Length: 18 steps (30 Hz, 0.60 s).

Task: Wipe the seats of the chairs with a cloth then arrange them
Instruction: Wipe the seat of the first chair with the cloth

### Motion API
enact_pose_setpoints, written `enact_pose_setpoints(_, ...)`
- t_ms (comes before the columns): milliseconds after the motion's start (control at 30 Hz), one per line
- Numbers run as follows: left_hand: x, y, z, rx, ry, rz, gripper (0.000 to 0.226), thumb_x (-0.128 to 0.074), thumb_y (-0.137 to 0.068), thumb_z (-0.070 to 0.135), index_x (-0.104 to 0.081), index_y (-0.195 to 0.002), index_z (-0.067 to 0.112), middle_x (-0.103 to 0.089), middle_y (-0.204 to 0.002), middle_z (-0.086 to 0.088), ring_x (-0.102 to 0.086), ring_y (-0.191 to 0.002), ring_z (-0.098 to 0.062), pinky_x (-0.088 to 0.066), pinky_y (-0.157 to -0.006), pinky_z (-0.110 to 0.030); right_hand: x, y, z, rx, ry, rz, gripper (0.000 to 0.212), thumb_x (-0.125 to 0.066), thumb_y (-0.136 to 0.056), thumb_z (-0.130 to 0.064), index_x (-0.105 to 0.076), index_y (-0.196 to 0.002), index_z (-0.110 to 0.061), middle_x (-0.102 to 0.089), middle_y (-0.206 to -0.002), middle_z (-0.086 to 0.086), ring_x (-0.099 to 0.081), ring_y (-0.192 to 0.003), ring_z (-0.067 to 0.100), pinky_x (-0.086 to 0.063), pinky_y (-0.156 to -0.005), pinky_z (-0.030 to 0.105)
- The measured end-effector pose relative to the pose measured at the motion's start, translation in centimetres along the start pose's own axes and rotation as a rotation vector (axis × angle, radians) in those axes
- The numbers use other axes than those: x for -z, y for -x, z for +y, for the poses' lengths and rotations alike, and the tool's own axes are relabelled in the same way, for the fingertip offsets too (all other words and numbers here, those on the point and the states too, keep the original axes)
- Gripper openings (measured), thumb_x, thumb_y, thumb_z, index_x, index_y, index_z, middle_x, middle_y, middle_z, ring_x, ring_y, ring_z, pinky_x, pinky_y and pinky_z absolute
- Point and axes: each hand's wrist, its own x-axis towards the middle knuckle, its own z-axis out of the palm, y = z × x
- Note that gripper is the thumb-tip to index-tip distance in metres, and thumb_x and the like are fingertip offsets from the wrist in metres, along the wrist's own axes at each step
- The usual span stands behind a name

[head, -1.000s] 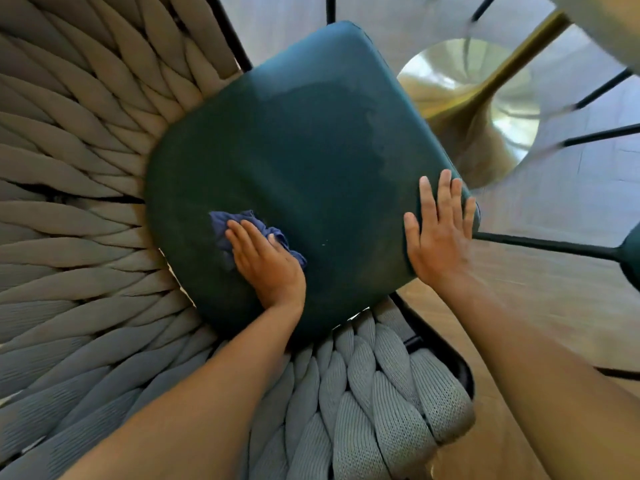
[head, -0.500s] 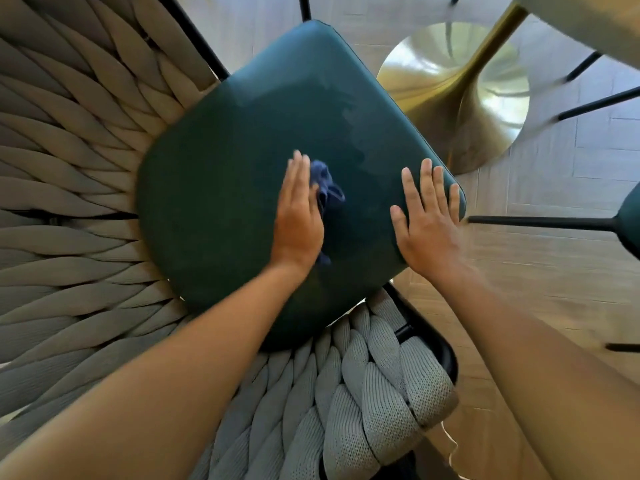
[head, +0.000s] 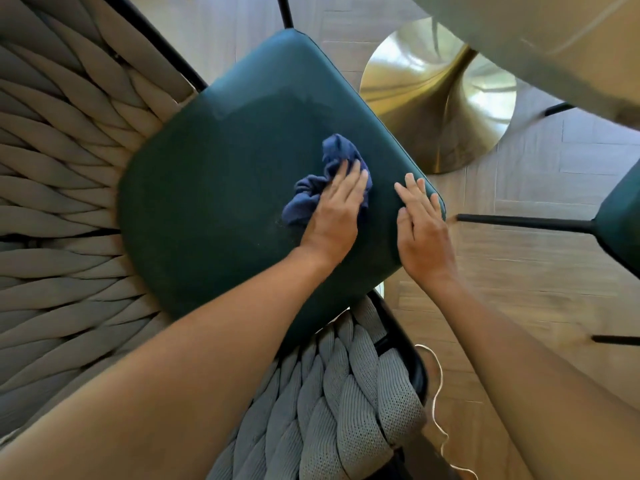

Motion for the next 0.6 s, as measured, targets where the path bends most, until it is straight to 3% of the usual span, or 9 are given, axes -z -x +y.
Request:
enact_pose_setpoints(167, 1.3, 3.6, 0.9, -0.112, -0.013, -0.204, 0.061, -0.05, -0.085, -0.018, -0.046, -0.144, -0.005, -0.042, -0.153, -0.022, -0.032, -0.147, -0.036, -0.03, -0.119, -0.052, 1.2, 0.5, -0.6, -0.031, -0.024, -0.058, 0.041, -0.037, -0.108, -0.013, -0.049, -0.147, -0.015, -0.036, -0.161, 0.004, -0.023, -0.153, 0.015, -0.013, -0.126, 0.032)
enact_pose_setpoints(333, 4.1, 7.1, 2.0, -0.117, 0.049, -0.504, 0.066, -0.047, -0.092, -0.014, -0.035, -0.153, 0.005, -0.024, -0.164, -0.008, -0.013, -0.154, -0.019, -0.014, -0.123, -0.032, 2.0, 1.9, -1.6, 0.024, 0.088, -0.184, 0.041, -0.039, -0.107, -0.012, -0.051, -0.145, -0.01, -0.04, -0.159, 0.008, -0.023, -0.153, 0.02, -0.011, -0.125, 0.033)
enact_pose_setpoints(400, 5.8, 7.3, 3.3, -0.037, 0.088, -0.644, 0.05, -0.049, -0.098, -0.005, -0.047, -0.147, 0.007, -0.039, -0.157, -0.004, -0.035, -0.143, -0.011, -0.025, -0.117, -0.018, 2.0, 2.8, -2.5, 0.06, 0.099, -0.262, 0.04, -0.041, -0.105, -0.008, -0.053, -0.143, -0.008, -0.042, -0.157, 0.01, -0.025, -0.152, 0.025, -0.012, -0.124, 0.034)
enact_pose_setpoints(433, 7.0, 7.5, 4.1, 0.063, 0.143, -0.613, 0.035, -0.049, -0.101, 0.0, -0.058, -0.135, 0.007, -0.053, -0.141, -0.006, -0.054, -0.123, -0.007, -0.039, -0.104, -0.013, 2.1, 3.3, -3.2, 0.065, 0.082, -0.302, 0.04, -0.042, -0.104, -0.006, -0.053, -0.143, -0.007, -0.043, -0.156, 0.011, -0.026, -0.152, 0.026, -0.013, -0.123, 0.033)
enact_pose_setpoints(500, 9.7, 8.0, 5.4, 0.297, 0.283, -0.548, 0.02, -0.047, -0.104, 0.008, -0.065, -0.113, 0.012, -0.064, -0.105, -0.003, -0.062, -0.083, -0.005, -0.05, -0.074, -0.012, 2.6, 4.1, -5.4, 0.028, 0.026, -0.386, 0.043, -0.042, -0.102, -0.002, -0.052, -0.144, -0.007, -0.043, -0.156, 0.011, -0.03, -0.151, 0.026, -0.016, -0.12, 0.03)
enact_pose_setpoints(533, 11.2, 8.0, 5.6, 0.357, 0.298, -0.536, 0.024, -0.045, -0.105, 0.008, -0.065, -0.116, 0.015, -0.064, -0.099, 0.002, -0.06, -0.08, -0.004, -0.049, -0.073, -0.012, 3.0, 4.5, -6.6, -0.014, 0.001, -0.432, 0.046, -0.041, -0.101, -0.003, -0.05, -0.146, -0.01, -0.043, -0.156, 0.009, -0.032, -0.15, 0.024, -0.019, -0.12, 0.028)
enact_pose_setpoints(600, 14.4, 8.1, 6.1, 0.522, 0.482, -0.459, 0.03, -0.041, -0.106, 0.008, -0.063, -0.124, 0.019, -0.065, -0.106, 0.011, -0.061, -0.092, 0.001, -0.045, -0.086, -0.012, 3.9, 5.2, -9.0, -0.141, -0.067, -0.521, 0.053, -0.04, -0.096, -0.012, -0.048, -0.149, -0.019, -0.047, -0.154, 0.003, -0.039, -0.144, 0.019, -0.025, -0.12, 0.03)
